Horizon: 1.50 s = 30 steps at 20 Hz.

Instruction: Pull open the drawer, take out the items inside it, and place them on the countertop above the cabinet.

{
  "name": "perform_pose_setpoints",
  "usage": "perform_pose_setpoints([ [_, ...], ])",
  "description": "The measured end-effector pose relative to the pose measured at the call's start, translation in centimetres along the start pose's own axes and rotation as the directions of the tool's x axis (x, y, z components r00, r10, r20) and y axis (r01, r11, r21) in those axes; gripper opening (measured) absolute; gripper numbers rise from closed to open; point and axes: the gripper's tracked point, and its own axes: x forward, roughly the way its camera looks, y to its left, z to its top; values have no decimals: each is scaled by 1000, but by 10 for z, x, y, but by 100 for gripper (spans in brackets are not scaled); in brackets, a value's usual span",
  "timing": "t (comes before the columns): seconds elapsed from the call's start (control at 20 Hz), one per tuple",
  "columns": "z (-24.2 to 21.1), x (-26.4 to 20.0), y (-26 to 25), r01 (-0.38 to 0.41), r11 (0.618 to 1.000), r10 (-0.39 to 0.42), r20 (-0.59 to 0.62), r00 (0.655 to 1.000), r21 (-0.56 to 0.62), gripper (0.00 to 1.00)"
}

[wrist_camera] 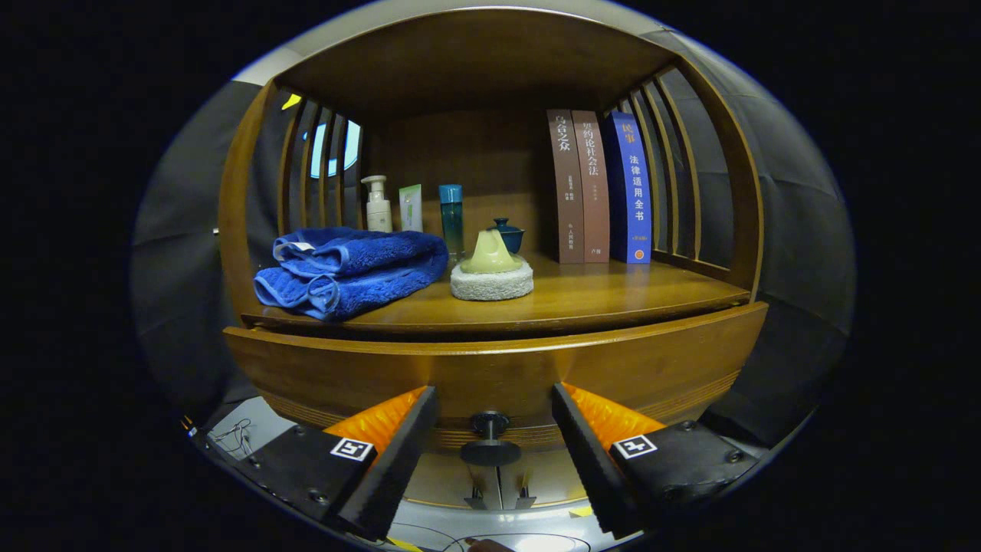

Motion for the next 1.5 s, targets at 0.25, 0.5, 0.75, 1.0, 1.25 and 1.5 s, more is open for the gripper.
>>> perform_pose_setpoints([
  [0.25, 1, 7, 0, 5, 1000, -5, 0, 1000, 9, 98],
  [0.5, 1, 8, 1, 12, 1000, -12, -8, 1000, -2, 98],
  [0.75, 3, 3, 7, -14, 1000, 14, -20, 1000, 11, 99],
  [1.0, 27, -27, 12, -23, 1000, 24, 21, 999, -21, 99],
  [1.25, 88, -73, 11, -27, 999, 30, 89, 996, -37, 99],
  [1.5, 156, -133, 21, -43, 998, 50, 182, 982, -42, 99],
])
